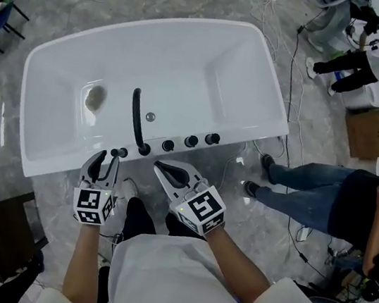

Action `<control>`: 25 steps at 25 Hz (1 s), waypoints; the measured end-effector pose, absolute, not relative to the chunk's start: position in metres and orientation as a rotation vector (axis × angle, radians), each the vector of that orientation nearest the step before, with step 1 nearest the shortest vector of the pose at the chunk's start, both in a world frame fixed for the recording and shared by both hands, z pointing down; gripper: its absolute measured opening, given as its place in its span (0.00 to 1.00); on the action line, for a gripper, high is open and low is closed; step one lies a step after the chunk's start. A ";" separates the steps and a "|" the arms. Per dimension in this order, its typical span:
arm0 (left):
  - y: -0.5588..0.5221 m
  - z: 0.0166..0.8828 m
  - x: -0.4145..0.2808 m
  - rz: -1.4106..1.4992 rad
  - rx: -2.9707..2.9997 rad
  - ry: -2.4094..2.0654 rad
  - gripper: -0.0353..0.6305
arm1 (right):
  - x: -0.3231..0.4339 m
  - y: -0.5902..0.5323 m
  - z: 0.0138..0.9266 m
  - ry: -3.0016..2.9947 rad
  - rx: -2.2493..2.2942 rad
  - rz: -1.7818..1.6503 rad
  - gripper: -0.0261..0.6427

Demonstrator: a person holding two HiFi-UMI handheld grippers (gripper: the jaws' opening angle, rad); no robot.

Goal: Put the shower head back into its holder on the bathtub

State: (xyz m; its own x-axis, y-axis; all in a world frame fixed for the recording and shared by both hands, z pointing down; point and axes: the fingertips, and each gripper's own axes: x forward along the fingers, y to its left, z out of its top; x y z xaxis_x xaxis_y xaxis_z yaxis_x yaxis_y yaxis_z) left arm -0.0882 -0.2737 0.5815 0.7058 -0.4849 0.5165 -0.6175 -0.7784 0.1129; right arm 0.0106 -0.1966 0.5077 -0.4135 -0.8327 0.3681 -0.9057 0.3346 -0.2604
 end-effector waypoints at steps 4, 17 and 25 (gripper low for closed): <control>-0.266 0.550 -0.083 0.632 2.661 -0.892 0.17 | 0.005 -0.191 0.496 -2.457 1.568 0.610 0.07; -0.243 0.475 -0.088 0.491 2.699 -0.949 0.07 | 0.018 -0.189 0.447 -2.540 1.580 0.475 0.06; -0.236 0.433 -0.101 0.420 2.742 -0.982 0.07 | 0.016 -0.186 0.415 -2.573 1.599 0.387 0.06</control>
State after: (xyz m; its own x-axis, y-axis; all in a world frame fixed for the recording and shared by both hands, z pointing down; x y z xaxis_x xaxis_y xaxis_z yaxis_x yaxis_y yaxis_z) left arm -0.1011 -0.2358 0.4332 0.7391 -0.5875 0.3296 -0.6440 -0.7597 0.0900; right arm 0.0156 -0.1863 0.4150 -0.4488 -0.8695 0.2063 -0.8917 0.4206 -0.1670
